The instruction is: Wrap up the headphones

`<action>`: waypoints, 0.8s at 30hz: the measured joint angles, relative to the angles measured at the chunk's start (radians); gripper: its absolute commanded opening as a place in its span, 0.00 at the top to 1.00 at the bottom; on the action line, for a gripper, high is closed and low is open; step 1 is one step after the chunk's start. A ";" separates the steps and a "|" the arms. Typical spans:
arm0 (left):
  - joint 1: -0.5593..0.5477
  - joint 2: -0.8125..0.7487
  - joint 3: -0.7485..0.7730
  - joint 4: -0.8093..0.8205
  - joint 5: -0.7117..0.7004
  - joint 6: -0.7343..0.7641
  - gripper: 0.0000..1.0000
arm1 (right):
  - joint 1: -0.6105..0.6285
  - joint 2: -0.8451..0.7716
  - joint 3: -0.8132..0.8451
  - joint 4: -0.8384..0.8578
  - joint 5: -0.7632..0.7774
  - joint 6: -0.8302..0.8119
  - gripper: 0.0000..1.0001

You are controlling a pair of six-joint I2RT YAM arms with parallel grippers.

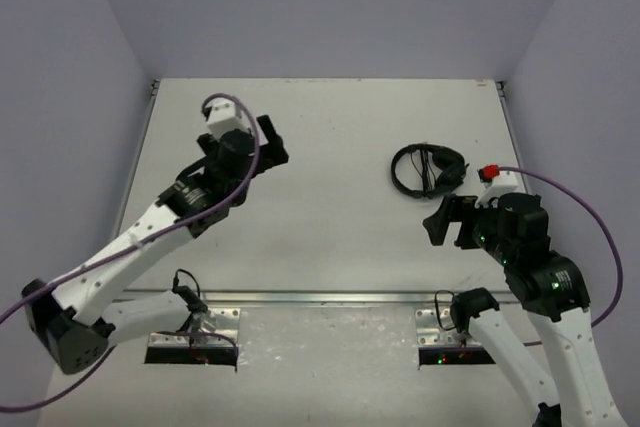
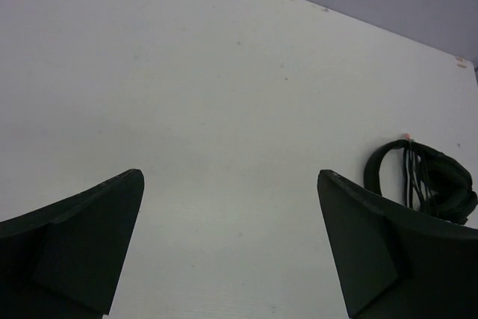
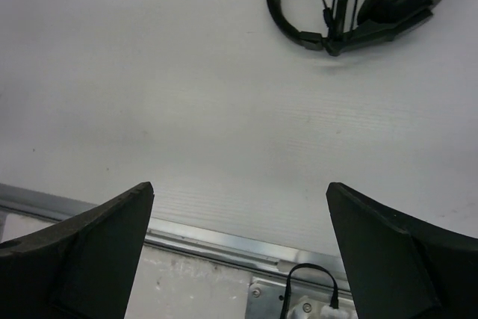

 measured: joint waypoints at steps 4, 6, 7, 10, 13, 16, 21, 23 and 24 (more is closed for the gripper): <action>0.020 -0.330 -0.120 -0.150 -0.097 0.050 0.00 | 0.000 -0.003 0.093 -0.066 0.107 -0.023 0.01; 0.020 -0.446 -0.168 -0.202 -0.111 0.094 0.00 | 0.000 -0.007 0.116 -0.073 0.137 -0.035 0.01; 0.020 -0.509 -0.187 -0.225 -0.119 0.113 0.00 | 0.000 -0.011 0.118 -0.074 0.147 -0.042 0.01; 0.020 -0.631 -0.234 -0.264 -0.146 0.151 0.00 | 0.000 -0.025 0.098 -0.079 0.162 -0.056 0.01; 0.020 -0.689 -0.280 -0.267 -0.146 0.169 0.00 | 0.000 -0.035 0.060 -0.079 0.160 -0.060 0.01; 0.020 -0.718 -0.317 -0.262 -0.140 0.180 0.00 | 0.000 -0.032 0.038 -0.068 0.146 -0.060 0.01; 0.020 -0.711 -0.320 -0.272 -0.147 0.168 0.00 | 0.000 0.003 -0.014 -0.002 0.134 -0.059 0.01; 0.022 -0.721 -0.326 -0.270 -0.147 0.166 0.00 | 0.000 0.030 -0.034 0.021 0.132 -0.055 0.01; 0.023 -0.730 -0.332 -0.270 -0.147 0.163 0.00 | 0.000 0.044 -0.042 0.032 0.134 -0.054 0.01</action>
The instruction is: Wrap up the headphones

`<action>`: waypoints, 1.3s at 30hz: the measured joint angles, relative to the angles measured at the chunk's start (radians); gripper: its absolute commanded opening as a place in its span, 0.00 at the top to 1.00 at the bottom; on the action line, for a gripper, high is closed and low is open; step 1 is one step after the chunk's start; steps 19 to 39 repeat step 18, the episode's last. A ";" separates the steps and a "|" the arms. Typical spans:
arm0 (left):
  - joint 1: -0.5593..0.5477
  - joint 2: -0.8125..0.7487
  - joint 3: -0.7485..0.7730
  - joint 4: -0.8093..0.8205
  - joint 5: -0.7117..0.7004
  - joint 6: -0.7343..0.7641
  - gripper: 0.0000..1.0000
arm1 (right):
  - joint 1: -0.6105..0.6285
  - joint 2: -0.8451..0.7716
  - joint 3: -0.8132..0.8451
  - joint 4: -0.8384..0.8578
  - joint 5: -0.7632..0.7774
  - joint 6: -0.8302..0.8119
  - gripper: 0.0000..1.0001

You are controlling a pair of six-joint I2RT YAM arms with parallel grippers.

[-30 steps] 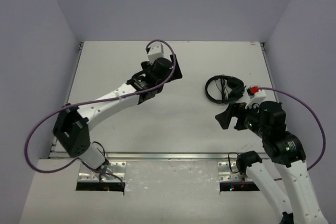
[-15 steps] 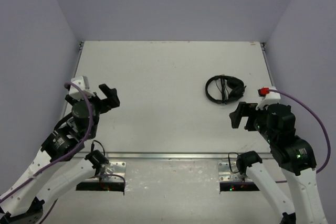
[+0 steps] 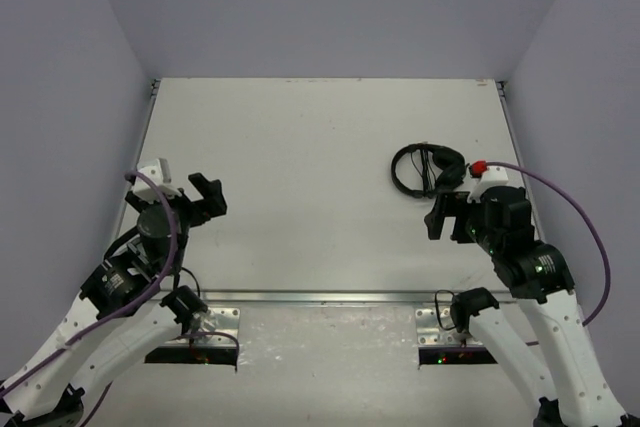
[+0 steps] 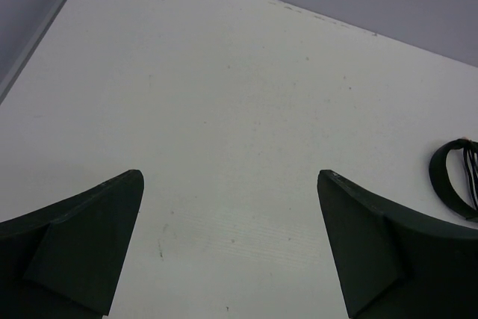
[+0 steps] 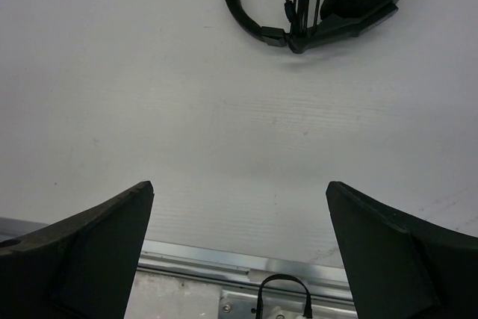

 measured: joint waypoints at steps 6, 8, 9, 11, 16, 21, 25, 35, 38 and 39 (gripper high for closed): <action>0.028 -0.024 -0.016 0.010 0.003 0.004 0.00 | 0.000 0.030 -0.070 0.070 0.055 0.002 0.01; 0.054 -0.015 -0.017 0.012 0.013 0.008 0.00 | 0.000 0.029 -0.093 0.082 0.080 0.001 0.01; 0.069 -0.008 -0.018 0.015 0.020 0.010 0.00 | 0.000 0.024 -0.104 0.092 0.090 0.000 0.01; 0.096 0.011 -0.018 0.019 0.035 0.015 0.00 | 0.000 0.015 -0.117 0.101 0.108 -0.002 0.01; 0.129 0.024 -0.030 0.030 0.059 0.027 0.00 | 0.000 -0.004 -0.117 0.114 0.137 -0.010 0.01; 0.135 0.024 -0.032 0.030 0.064 0.031 0.00 | 0.000 -0.019 -0.117 0.114 0.141 -0.014 0.01; 0.135 0.024 -0.032 0.030 0.064 0.031 0.00 | 0.000 -0.019 -0.117 0.114 0.141 -0.014 0.01; 0.135 0.024 -0.032 0.030 0.064 0.031 0.00 | 0.000 -0.019 -0.117 0.114 0.141 -0.014 0.01; 0.135 0.024 -0.032 0.030 0.064 0.031 0.00 | 0.000 -0.019 -0.117 0.114 0.141 -0.014 0.01; 0.135 0.024 -0.032 0.030 0.064 0.031 0.00 | 0.000 -0.019 -0.117 0.114 0.141 -0.014 0.01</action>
